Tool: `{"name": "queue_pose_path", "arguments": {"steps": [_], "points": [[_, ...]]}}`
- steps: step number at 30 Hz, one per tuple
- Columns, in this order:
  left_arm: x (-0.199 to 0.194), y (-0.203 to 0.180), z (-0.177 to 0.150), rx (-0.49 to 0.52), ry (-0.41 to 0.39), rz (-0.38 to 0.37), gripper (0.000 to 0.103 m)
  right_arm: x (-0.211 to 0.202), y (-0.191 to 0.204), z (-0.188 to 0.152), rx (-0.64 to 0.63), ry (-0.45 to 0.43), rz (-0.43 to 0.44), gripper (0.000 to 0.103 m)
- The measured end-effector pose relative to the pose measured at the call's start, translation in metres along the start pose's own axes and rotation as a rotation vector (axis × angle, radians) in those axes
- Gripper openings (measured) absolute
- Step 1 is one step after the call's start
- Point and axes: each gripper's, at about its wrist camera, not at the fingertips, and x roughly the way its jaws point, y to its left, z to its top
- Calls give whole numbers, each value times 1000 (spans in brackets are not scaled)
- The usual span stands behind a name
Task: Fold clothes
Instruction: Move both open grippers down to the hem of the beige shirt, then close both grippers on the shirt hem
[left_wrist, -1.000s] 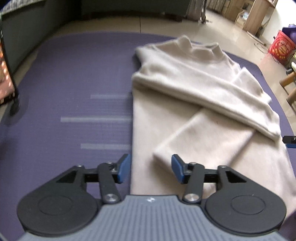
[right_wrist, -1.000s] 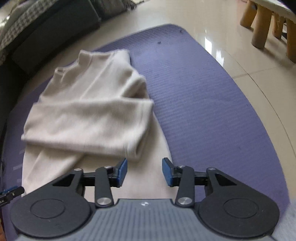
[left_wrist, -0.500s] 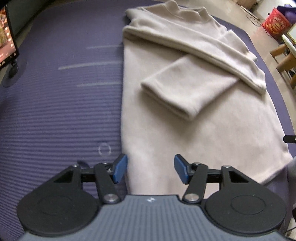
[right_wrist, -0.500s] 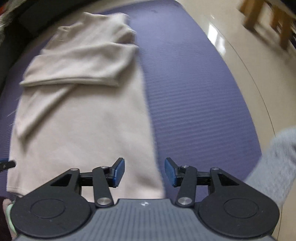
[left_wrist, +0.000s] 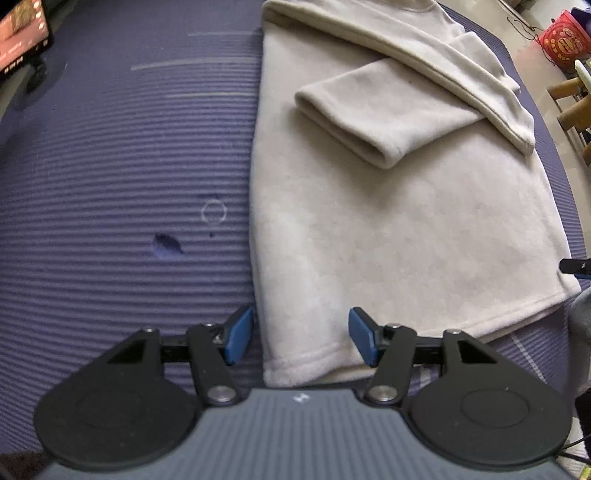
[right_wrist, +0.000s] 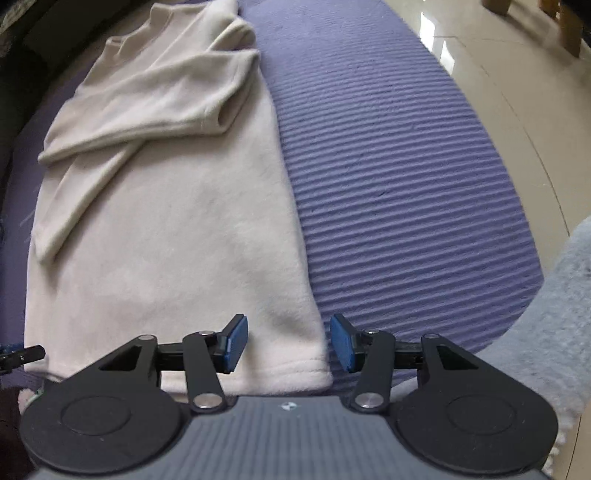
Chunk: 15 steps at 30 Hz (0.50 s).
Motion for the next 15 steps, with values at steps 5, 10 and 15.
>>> {"name": "queue_pose_path", "arguments": {"steps": [5,10,15], "points": [[2,-4,-3,-5,28,4,61,-2,3,0,-18,12,-3,54],[2,-12,-4,39,36,51,51,-3,16,-3,-107,12,-73,39],[-1,-8,-5,37,34,25,28,-10,23,-7,-155,3,-41,16]]}}
